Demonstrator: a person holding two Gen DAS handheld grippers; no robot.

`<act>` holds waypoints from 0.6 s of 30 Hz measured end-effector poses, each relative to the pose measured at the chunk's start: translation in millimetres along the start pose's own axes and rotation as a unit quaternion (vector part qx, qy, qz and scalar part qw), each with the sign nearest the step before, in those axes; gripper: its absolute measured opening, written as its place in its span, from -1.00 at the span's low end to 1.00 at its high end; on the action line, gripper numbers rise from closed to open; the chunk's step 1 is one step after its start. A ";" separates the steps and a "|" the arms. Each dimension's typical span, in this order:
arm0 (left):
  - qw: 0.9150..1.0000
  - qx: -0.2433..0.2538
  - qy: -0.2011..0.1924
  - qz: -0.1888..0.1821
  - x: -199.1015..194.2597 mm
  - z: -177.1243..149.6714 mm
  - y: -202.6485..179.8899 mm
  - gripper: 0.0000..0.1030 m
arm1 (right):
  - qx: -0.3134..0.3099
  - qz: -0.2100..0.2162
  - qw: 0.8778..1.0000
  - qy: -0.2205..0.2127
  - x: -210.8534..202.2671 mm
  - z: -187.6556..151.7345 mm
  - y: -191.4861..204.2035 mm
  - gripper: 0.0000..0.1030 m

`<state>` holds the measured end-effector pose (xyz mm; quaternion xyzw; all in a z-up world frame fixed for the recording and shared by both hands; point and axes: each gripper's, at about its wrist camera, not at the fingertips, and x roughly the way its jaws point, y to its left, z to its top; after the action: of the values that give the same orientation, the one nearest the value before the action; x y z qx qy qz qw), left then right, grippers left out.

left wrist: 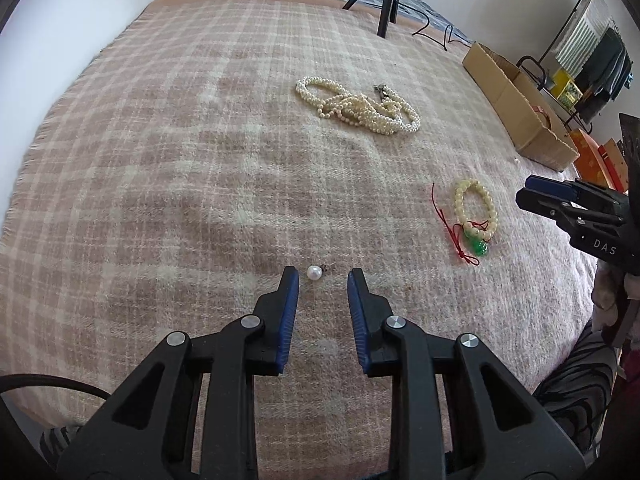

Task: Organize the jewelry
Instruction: 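Move the left tool to the pearl bead while the right tool reaches the bead bracelet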

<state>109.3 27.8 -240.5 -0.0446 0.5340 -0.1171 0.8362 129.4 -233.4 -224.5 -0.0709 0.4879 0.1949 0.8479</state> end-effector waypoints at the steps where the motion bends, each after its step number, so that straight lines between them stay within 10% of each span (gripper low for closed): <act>1: 1.000 0.001 0.001 -0.001 1.8 1.0 0.6 -0.52 | 0.000 0.001 1.000 0.001 1.8 0.8 0.4 -0.20; 18: 1.000 0.015 0.007 0.004 16.3 2.2 1.4 -0.68 | -0.001 0.005 1.000 0.030 31.9 6.2 3.6 -0.28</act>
<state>118.1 25.1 -254.2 -0.0288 0.5381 -0.1218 0.8335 147.2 -219.8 -248.3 -0.0756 0.5130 0.1975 0.8319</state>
